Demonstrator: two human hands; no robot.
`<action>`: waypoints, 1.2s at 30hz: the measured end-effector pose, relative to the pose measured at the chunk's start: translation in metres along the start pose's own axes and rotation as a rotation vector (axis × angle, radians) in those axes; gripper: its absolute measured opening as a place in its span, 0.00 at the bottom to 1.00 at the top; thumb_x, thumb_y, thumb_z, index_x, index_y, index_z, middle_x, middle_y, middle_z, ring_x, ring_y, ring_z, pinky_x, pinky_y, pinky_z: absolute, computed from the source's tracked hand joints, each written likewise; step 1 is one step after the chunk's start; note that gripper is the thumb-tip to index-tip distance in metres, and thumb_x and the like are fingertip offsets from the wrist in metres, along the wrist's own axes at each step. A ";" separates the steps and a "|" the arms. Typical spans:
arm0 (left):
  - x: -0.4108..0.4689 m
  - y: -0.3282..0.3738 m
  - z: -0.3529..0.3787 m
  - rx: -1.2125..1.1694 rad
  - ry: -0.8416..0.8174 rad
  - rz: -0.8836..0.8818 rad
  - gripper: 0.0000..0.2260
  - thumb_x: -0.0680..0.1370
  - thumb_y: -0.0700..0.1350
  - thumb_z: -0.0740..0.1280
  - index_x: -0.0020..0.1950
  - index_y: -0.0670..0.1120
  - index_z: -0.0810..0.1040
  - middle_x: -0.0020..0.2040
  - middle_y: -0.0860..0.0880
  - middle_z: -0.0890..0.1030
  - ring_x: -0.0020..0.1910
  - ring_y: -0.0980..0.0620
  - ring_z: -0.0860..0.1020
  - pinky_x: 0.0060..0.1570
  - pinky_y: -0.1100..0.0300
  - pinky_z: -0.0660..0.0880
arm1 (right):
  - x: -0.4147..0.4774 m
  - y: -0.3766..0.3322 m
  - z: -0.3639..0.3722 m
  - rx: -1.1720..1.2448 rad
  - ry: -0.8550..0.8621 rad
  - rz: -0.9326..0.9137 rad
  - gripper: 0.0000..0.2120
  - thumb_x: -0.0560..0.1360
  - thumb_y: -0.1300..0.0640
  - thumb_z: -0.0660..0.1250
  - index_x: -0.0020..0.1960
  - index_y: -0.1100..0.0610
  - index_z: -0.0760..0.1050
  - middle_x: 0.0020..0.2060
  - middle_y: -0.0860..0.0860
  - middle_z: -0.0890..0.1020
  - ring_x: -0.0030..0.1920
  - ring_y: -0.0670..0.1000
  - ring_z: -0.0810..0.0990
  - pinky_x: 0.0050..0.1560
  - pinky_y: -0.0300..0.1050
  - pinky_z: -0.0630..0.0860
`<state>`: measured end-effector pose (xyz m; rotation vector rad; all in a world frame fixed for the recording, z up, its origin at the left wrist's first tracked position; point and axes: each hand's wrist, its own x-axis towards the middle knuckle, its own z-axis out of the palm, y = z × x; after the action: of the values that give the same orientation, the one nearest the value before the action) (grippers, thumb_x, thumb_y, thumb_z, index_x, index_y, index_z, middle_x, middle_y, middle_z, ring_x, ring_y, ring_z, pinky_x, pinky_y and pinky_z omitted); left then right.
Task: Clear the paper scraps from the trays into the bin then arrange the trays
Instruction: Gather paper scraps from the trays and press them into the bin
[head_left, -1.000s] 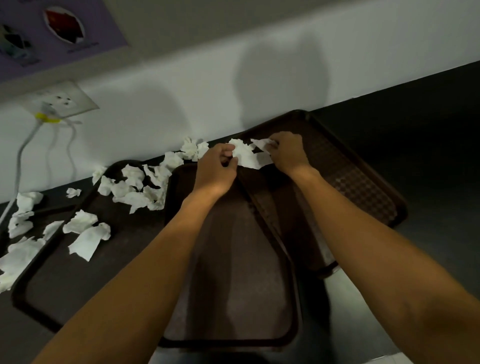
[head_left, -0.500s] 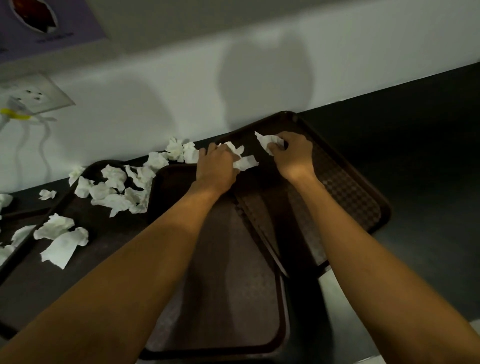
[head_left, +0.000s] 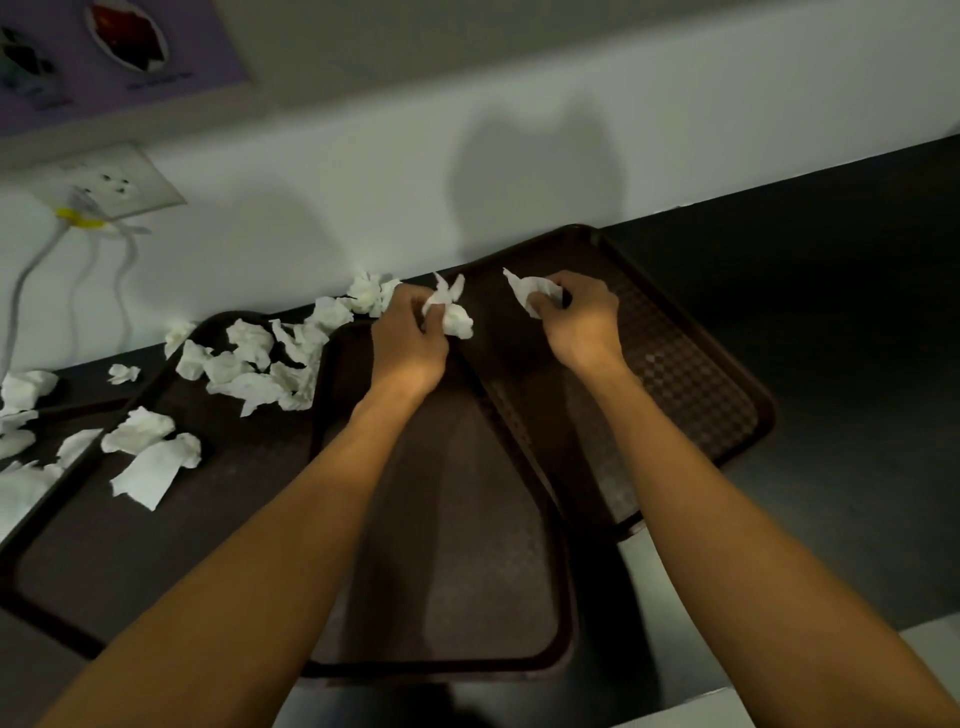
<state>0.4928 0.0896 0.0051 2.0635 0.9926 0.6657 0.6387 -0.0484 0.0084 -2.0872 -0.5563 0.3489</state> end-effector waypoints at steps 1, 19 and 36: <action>-0.002 0.000 -0.006 -0.013 0.019 -0.046 0.01 0.83 0.46 0.64 0.53 0.49 0.73 0.47 0.54 0.78 0.44 0.59 0.76 0.45 0.76 0.69 | -0.004 -0.003 0.001 0.003 -0.003 -0.010 0.14 0.80 0.56 0.70 0.65 0.57 0.80 0.60 0.52 0.82 0.53 0.42 0.78 0.39 0.24 0.67; -0.117 -0.069 -0.162 -0.344 0.154 -0.275 0.06 0.83 0.46 0.67 0.50 0.56 0.73 0.53 0.49 0.83 0.44 0.48 0.87 0.53 0.51 0.82 | -0.140 -0.086 0.081 0.047 -0.137 -0.161 0.14 0.78 0.55 0.73 0.63 0.58 0.83 0.54 0.52 0.85 0.54 0.48 0.82 0.57 0.41 0.78; -0.351 -0.196 -0.386 -0.408 0.400 -0.398 0.04 0.81 0.41 0.69 0.55 0.44 0.78 0.50 0.46 0.85 0.42 0.50 0.86 0.41 0.66 0.79 | -0.422 -0.161 0.253 0.106 -0.489 -0.284 0.08 0.75 0.56 0.77 0.54 0.54 0.86 0.46 0.43 0.85 0.48 0.40 0.83 0.53 0.35 0.77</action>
<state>-0.0618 0.0402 0.0319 1.3541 1.3179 0.9905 0.1222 -0.0072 0.0217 -1.7870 -1.0846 0.7118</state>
